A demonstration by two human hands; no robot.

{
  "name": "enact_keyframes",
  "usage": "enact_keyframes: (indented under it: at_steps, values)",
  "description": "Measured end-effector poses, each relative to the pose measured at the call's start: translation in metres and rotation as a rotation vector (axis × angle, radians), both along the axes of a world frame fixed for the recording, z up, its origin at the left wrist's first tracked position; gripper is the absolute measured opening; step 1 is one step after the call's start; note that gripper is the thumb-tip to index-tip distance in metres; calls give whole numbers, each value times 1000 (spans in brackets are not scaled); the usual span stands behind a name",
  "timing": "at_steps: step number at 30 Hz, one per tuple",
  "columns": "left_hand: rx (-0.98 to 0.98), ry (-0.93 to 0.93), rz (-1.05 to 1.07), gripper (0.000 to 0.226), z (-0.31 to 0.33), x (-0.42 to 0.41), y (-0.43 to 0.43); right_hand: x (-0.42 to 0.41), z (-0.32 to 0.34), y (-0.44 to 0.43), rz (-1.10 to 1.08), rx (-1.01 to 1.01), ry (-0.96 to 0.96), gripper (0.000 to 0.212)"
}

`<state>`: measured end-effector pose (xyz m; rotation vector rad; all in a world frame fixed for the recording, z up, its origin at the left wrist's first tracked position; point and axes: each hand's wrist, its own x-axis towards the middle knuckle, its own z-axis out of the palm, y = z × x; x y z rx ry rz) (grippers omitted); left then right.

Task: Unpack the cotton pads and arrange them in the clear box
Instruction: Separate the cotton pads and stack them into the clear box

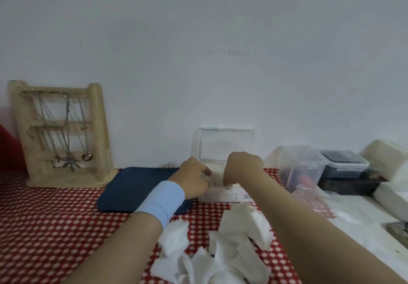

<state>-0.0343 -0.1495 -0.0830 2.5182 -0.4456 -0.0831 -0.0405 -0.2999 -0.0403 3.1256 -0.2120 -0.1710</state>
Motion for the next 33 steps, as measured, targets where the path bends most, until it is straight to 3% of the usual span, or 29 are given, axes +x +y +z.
enact_keyframes:
  at_steps: [4, 7, 10, 13, 17, 19, 23, 26, 29, 33]
  values:
    - [-43, 5, -18, 36, -3, 0, 3, 0, 4, 15, 41, 264, 228, 36]
    - [-23, 15, -43, 44, -4, -2, 10, -10, 22, 8, -47, 440, 340, 51]
    - [-5, 10, -48, 52, -5, -5, 12, -12, 24, 5, -58, 482, 315, 37]
    - [-22, 31, -54, 58, -5, -7, 12, -10, 14, 16, 62, 388, 318, 17]
    - [-21, -11, -62, 58, -5, -10, 16, -11, 19, 9, 35, 404, 341, 34]
    - [11, -48, -80, 57, -4, -11, 12, -14, 19, 4, 3, 477, 317, 39]
    - [234, 9, -167, 56, -3, -13, -5, -14, 10, -3, 56, 526, 238, 16]
    - [352, -32, -129, 58, -3, -8, -14, -13, 8, -25, 52, 696, -29, 25]
    - [330, -48, -118, 60, -2, -3, -21, -16, -2, -44, 122, 421, -192, 39]
    - [431, -14, -158, 60, -10, 3, -34, -21, -30, -54, 330, 97, 18, 50]
